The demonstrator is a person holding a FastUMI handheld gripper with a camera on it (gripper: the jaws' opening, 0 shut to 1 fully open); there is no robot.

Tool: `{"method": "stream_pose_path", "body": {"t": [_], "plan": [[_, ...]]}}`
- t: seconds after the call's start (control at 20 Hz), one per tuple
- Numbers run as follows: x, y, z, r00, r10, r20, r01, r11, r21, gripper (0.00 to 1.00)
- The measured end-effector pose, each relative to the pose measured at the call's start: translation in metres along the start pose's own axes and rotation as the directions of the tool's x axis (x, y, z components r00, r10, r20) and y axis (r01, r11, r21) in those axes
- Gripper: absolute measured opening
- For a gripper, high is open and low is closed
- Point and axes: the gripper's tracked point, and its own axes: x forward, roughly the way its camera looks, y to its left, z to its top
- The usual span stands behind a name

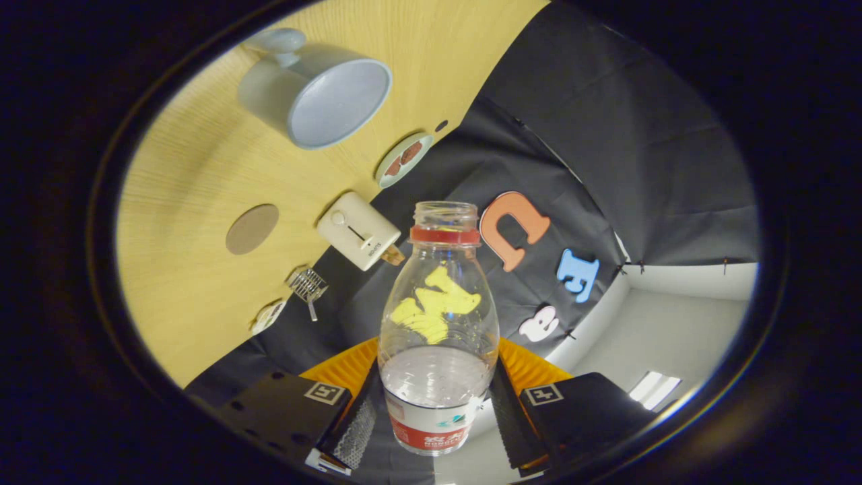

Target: Take the bottle from table, then pour the juice into the cup, finally place the bottle on the coaster

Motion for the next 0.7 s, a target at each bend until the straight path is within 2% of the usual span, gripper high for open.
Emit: {"method": "stream_pose_path", "body": {"t": [0.35,0.7], "plan": [[-0.003,-0.019,0.002,0.996,-0.088,0.015,0.089,0.994,-0.066,0.82],[-0.006,-0.013,0.006,0.996,-0.081,0.022,0.082,0.995,-0.052,0.81]]}}
